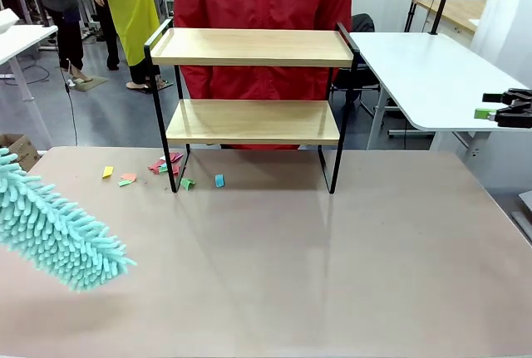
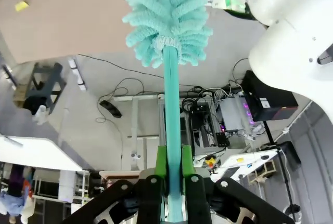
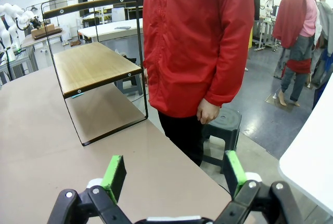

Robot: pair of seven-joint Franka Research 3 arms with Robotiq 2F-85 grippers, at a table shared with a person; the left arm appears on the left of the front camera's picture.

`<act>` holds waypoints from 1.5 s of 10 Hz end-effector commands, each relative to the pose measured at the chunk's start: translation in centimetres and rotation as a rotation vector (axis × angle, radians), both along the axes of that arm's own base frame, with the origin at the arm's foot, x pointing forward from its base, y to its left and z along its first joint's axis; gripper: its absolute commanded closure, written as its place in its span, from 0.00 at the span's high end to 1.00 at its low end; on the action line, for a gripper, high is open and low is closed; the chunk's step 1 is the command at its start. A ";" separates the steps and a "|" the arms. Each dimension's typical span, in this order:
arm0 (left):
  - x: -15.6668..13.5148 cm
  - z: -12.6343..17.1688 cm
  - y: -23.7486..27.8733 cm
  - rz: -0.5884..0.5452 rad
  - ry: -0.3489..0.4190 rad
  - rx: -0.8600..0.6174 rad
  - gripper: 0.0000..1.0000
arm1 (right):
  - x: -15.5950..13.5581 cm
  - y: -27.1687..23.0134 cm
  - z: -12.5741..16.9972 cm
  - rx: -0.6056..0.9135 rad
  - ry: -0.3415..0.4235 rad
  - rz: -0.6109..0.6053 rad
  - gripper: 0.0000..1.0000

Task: Clean the shelf.
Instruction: Clean the specific section of the Shelf indicated by the human with the Duster, then hand the Duster back to the human.

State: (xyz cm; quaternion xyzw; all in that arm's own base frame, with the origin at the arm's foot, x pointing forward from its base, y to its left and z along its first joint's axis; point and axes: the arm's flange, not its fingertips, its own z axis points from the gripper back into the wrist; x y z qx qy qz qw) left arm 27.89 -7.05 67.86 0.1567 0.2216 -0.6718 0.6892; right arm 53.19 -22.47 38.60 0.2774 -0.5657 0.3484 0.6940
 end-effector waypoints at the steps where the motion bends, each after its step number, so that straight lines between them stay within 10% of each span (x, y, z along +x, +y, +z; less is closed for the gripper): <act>1: -0.3 -0.6 0.7 0.053 -0.127 0.047 0.13 | 0.1 0.4 0.9 -0.007 0.012 -0.015 1.00; 2: 0.0 0.0 0.0 0.000 0.000 0.000 0.13 | 0.1 0.4 0.9 -0.007 0.012 -0.015 1.00; 12: 0.2 -0.5 -0.1 0.008 -0.018 0.009 0.13 | 0.0 0.0 0.0 0.000 0.000 0.000 1.00; 15: 0.0 -0.3 1.4 -0.015 -0.033 -0.112 0.13 | -0.9 3.0 5.1 0.054 -0.013 0.091 1.00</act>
